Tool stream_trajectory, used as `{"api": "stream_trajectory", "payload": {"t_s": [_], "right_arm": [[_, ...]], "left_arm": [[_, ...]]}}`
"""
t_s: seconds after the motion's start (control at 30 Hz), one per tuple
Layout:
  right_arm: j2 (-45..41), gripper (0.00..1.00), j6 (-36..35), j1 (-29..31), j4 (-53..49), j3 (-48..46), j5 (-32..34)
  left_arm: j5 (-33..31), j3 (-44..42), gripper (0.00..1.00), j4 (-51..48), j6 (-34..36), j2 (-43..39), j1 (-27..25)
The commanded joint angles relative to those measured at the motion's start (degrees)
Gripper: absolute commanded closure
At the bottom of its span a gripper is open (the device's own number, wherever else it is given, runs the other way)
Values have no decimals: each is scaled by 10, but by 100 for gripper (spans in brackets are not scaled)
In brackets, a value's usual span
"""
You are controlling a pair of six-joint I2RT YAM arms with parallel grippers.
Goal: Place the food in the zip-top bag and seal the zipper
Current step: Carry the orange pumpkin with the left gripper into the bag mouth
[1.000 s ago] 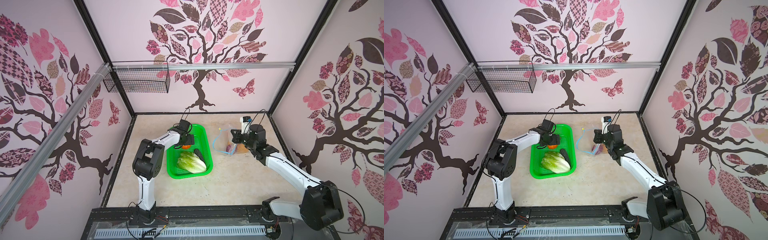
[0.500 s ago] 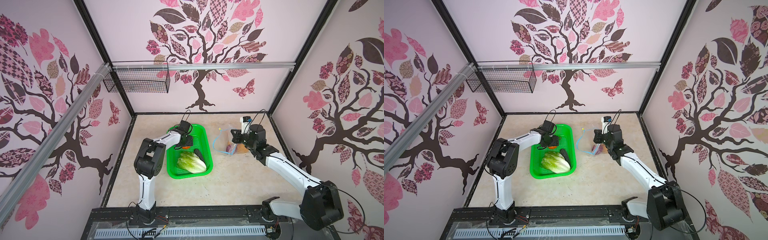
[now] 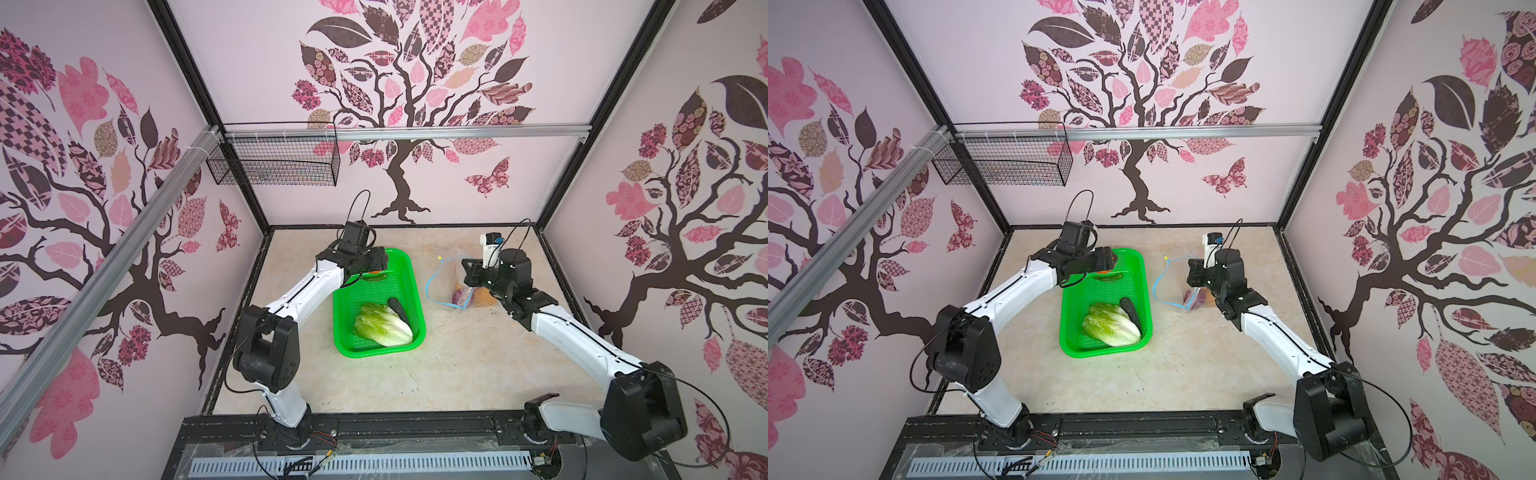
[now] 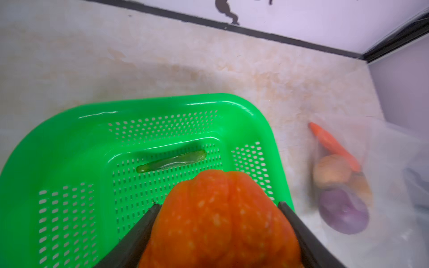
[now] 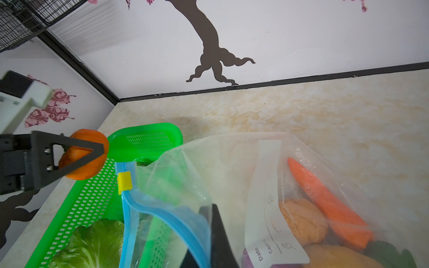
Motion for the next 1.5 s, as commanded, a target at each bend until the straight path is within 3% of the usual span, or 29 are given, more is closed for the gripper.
{"api": "stream_trajectory", "payload": {"t_s": [0.0, 0.17, 0.5, 0.7, 1.03, 1.47], "right_arm": [[-1, 100, -4, 1, 3, 19, 0], [0, 100, -1, 1, 4, 18, -6], [-5, 100, 3, 1, 5, 17, -10], [-7, 100, 6, 1, 6, 16, -18], [-20, 100, 1, 1, 27, 5, -45], [-23, 100, -1, 1, 32, 2, -45]], "left_arm": [[84, -38, 31, 47, -31, -24, -1], [162, -58, 31, 112, -80, -49, -25], [145, -17, 32, 128, -28, -45, -147], [134, 15, 32, 109, 15, -11, -196], [141, 86, 34, 68, 34, 72, -210], [83, 150, 32, -27, 39, 150, -218]]}}
